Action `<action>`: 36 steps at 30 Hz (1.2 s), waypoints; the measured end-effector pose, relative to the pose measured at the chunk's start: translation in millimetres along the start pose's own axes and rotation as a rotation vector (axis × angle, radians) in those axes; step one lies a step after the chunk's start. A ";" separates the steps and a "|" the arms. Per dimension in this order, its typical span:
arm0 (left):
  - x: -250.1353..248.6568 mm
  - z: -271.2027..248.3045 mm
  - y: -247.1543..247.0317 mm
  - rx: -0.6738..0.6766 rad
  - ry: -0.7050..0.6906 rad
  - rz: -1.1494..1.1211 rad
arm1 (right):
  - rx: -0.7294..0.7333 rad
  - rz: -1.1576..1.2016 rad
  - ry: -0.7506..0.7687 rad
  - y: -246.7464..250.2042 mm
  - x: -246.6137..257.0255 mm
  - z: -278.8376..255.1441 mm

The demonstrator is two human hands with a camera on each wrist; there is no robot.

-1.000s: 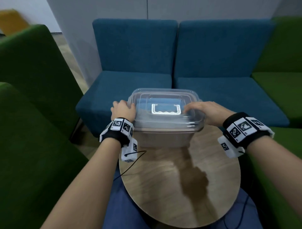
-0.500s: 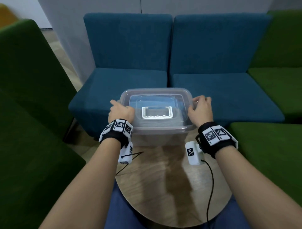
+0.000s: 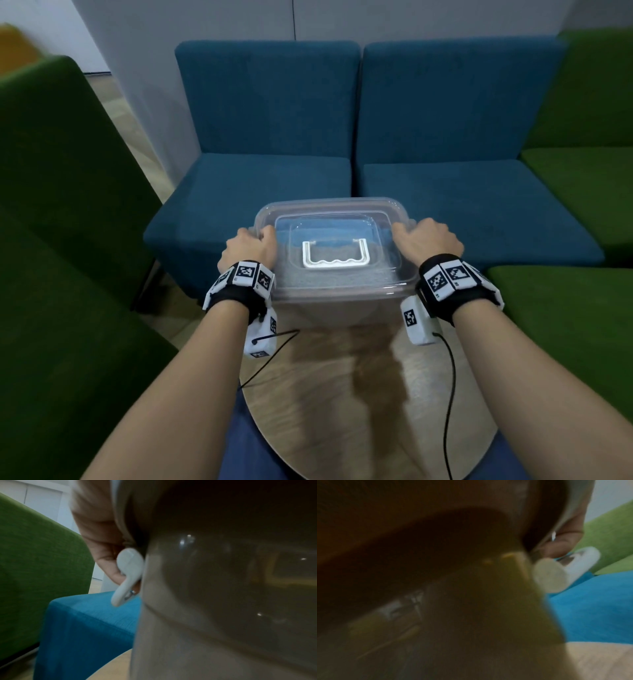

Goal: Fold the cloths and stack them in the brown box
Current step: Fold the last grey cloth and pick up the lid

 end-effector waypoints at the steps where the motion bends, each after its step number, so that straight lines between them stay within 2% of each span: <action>1: -1.3 0.9 1.2 -0.001 0.000 0.028 | -0.023 -0.035 0.010 0.8 -0.7 0.2; 5: -10.6 0.8 5.8 -0.018 -0.013 0.111 | -0.159 -0.091 0.083 4.4 -0.5 -2.5; 7: -11.3 -0.3 4.1 -0.016 0.005 0.074 | -0.165 -0.051 0.104 3.1 0.6 1.1; 10: -8.1 0.3 -3.5 -0.025 0.016 -0.014 | -0.078 0.044 0.085 -7.6 1.2 8.5; 13: -7.2 1.5 -7.9 -0.028 -0.006 -0.066 | 0.004 0.160 -0.007 -16.2 -5.4 12.6; 15: -5.2 0.2 -5.2 -0.050 0.014 -0.085 | 0.108 0.289 -0.048 -21.9 -10.7 14.1; 16: -3.9 -0.1 -5.1 -0.044 0.030 -0.107 | 0.112 0.306 -0.055 -21.4 -11.8 12.8; 20: -0.2 -5.4 -9.2 0.010 0.064 -0.173 | -0.090 0.248 -0.015 -9.1 -14.6 -6.3; 23: -5.0 -13.9 -15.9 0.037 0.053 -0.167 | -0.079 0.265 0.021 -6.2 -21.8 -13.0; 29: -16.5 -21.1 -26.5 0.089 0.052 -0.254 | -0.019 0.195 -0.016 -2.8 -34.4 -12.4; 36: -11.8 -18.5 -27.3 0.126 0.119 -0.320 | -0.063 0.192 -0.015 -3.1 -33.0 -15.7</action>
Point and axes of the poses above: each hand's wrist, its own z-axis towards the middle knuckle, its own y-axis out of the back of the hand, x = y × z, the point moved 6 cm from there along z, towards the middle knuckle, and after that the axes turned 15 degrees about x, right-handed, at the moved point
